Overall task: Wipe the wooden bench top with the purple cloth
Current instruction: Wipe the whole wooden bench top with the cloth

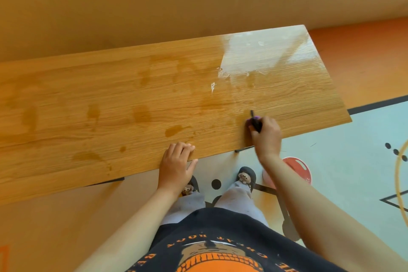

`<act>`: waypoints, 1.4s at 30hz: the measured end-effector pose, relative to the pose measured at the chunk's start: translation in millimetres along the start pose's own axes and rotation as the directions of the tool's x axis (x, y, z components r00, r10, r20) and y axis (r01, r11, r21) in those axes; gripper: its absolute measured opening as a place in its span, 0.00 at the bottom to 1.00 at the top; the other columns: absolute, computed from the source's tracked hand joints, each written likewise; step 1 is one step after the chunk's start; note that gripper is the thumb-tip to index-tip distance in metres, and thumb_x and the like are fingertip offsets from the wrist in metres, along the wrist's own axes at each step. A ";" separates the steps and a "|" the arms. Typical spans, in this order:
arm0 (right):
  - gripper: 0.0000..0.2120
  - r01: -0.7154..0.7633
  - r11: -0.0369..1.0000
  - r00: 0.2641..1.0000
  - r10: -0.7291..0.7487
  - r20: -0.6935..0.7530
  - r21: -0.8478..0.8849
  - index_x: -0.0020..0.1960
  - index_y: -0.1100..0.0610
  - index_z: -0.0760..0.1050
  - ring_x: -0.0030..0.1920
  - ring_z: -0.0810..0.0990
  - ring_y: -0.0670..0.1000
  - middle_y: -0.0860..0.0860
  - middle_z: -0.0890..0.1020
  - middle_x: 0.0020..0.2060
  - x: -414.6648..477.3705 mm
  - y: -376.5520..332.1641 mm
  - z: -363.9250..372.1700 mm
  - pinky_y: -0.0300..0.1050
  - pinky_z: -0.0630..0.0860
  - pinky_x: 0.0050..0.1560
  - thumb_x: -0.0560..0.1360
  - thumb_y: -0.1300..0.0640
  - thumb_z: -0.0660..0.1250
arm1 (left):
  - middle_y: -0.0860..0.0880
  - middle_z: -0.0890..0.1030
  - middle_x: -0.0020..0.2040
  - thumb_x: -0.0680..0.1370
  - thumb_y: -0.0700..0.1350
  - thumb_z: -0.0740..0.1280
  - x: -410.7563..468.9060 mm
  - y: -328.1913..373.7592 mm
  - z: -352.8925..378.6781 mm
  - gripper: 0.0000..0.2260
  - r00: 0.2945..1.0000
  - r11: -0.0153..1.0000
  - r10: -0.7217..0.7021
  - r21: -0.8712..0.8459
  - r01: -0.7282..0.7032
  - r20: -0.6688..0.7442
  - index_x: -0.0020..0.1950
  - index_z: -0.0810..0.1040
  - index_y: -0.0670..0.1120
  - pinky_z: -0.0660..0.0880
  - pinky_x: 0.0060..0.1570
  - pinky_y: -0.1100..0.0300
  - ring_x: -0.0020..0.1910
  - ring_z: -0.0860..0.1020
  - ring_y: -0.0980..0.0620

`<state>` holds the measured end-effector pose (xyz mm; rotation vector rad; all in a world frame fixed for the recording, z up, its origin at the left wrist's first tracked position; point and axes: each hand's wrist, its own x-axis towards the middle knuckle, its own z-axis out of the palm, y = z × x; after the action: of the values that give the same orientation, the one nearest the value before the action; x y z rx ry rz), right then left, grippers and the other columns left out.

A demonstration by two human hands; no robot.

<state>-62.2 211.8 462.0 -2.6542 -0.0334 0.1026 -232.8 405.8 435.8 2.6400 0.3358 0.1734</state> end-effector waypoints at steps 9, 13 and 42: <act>0.10 0.396 0.912 0.888 -0.410 0.208 0.107 0.49 0.60 0.76 0.46 0.74 0.55 0.55 0.77 0.44 -43.8 -51.5 36.1 0.43 0.66 0.37 0.72 0.55 0.71 | 0.48 0.80 0.50 0.67 0.43 0.78 2.3 -1.2 3.0 0.16 1.000 1.000 0.013 -0.008 -0.013 -0.028 0.54 0.82 0.43 0.74 0.49 0.55 0.50 0.77 0.46; 0.11 0.213 0.973 0.967 -0.223 0.124 0.091 0.51 0.61 0.77 0.47 0.75 0.57 0.58 0.78 0.45 6.3 -5.9 3.8 0.45 0.67 0.43 0.71 0.59 0.72 | 0.47 0.80 0.50 0.67 0.43 0.78 2.5 -0.5 4.0 0.17 1.000 1.000 0.003 0.005 -0.003 -0.026 0.54 0.82 0.42 0.75 0.49 0.55 0.49 0.77 0.46; 0.10 0.048 0.998 0.994 -0.052 0.101 0.046 0.51 0.62 0.76 0.52 0.74 0.60 0.59 0.77 0.49 134.4 41.8 -30.4 0.48 0.68 0.49 0.72 0.58 0.69 | 0.46 0.79 0.55 0.69 0.36 0.75 2.9 43.6 -0.3 0.18 0.960 0.960 -0.278 0.039 0.277 0.014 0.58 0.80 0.40 0.74 0.58 0.51 0.57 0.75 0.46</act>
<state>74.4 166.3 460.3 -2.6006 -0.1302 0.2198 -221.1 369.2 456.7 2.5933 0.7036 0.0501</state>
